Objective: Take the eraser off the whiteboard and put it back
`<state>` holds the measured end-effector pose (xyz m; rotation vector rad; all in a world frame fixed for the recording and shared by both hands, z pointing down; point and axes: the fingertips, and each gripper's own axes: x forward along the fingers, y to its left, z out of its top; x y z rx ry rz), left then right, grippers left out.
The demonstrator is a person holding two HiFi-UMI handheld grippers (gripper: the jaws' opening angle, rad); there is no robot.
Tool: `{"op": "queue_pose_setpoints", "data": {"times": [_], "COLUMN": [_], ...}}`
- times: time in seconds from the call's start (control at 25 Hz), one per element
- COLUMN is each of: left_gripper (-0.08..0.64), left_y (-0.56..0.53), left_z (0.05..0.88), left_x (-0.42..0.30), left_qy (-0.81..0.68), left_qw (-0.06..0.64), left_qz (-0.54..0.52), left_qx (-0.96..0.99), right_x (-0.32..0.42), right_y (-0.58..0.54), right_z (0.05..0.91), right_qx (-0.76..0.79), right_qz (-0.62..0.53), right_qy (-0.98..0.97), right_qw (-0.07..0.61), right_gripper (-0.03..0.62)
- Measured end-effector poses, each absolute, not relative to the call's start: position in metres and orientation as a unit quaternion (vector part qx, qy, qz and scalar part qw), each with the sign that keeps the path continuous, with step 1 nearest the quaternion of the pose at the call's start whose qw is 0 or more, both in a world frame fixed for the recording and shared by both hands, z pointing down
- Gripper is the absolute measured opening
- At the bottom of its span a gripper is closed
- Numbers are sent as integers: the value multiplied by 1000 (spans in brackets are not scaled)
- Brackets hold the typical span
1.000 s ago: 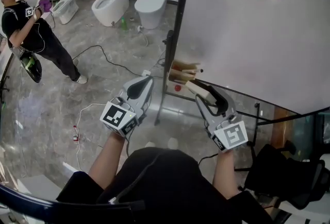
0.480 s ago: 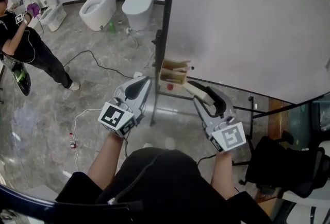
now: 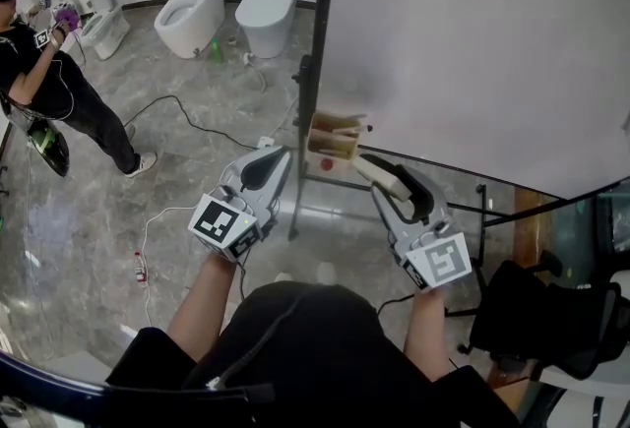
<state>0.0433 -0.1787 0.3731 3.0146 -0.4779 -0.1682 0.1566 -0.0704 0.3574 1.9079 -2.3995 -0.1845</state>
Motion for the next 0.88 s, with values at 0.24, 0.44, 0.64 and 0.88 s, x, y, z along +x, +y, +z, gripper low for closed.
{"op": "queue_pose_setpoints", "data": {"times": [0.24, 0.44, 0.64, 0.88], "left_gripper": [3, 3, 3, 3], "left_y": [-180, -181, -182, -185], "left_z": [377, 373, 375, 374], "left_x": [41, 45, 46, 39], "left_qy": [-157, -160, -164, -181], "left_qw": [34, 37, 38, 33], "left_qz": [-49, -56, -54, -52], "left_qx": [986, 985, 984, 982], "right_x": [161, 164, 165, 166], "right_y": [-68, -69, -72, -83], "right_z": [359, 360, 363, 370], "right_qx": [622, 623, 618, 606], "right_qz": [-60, -60, -59, -55], "right_qy": [-780, -779, -783, -792], "right_qw": [41, 39, 40, 51], "right_gripper": [201, 201, 201, 201]}}
